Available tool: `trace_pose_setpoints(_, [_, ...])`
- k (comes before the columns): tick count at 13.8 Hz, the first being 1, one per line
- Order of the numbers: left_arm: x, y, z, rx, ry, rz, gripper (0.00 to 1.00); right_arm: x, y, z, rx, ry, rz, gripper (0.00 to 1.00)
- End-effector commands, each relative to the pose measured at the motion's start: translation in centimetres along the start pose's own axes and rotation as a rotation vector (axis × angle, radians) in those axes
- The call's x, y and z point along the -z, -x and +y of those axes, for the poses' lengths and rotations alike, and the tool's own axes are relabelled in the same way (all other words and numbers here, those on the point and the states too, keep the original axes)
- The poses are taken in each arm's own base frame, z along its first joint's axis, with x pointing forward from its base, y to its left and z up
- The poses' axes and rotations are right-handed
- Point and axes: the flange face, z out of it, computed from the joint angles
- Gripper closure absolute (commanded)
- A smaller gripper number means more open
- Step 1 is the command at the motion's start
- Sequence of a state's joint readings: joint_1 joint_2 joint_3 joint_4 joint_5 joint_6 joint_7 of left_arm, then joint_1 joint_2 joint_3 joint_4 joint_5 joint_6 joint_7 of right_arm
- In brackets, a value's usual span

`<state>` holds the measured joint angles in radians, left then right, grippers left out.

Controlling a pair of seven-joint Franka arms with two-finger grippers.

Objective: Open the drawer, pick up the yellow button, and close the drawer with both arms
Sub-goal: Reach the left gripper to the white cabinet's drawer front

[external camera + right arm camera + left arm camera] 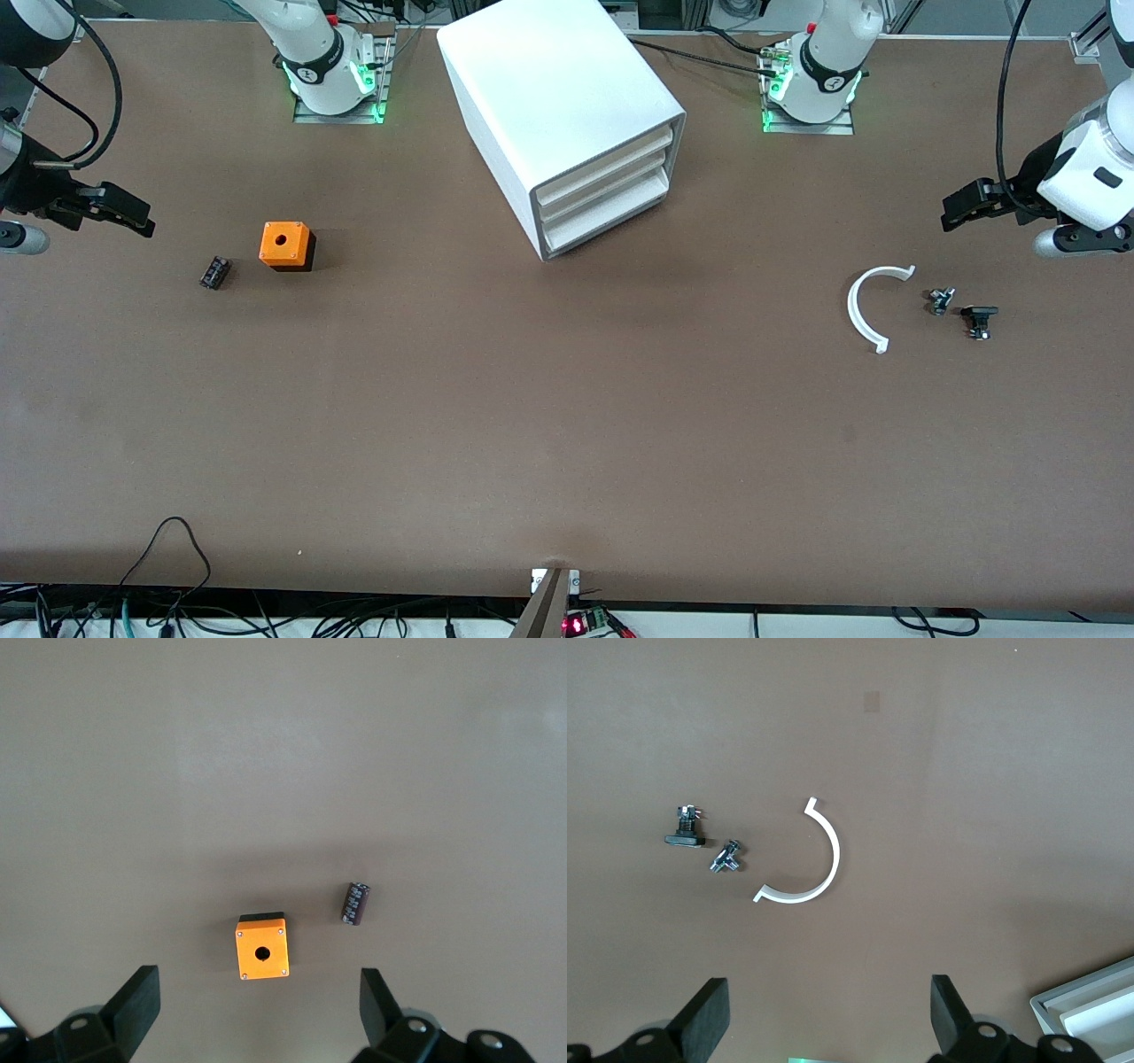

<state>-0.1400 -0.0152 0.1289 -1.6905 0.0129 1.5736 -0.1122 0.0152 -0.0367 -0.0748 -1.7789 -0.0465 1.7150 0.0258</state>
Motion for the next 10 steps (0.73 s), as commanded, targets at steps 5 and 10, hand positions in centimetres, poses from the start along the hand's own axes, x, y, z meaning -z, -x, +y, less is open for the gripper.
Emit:
trace_pose_setpoints(5, [1.09, -1.00, 0.59, -0.013, 0.017, 0.008, 0.00, 0.11, 0.57, 0.34, 0.010, -0.006, -0.002, 0.00])
trace_pose_setpoints(10, [1.02, -1.07, 0.92, -0.025, 0.005, 0.010, 0.00, 0.19, 0.62, 0.18, 0.005, -0.006, -0.002, 0.00])
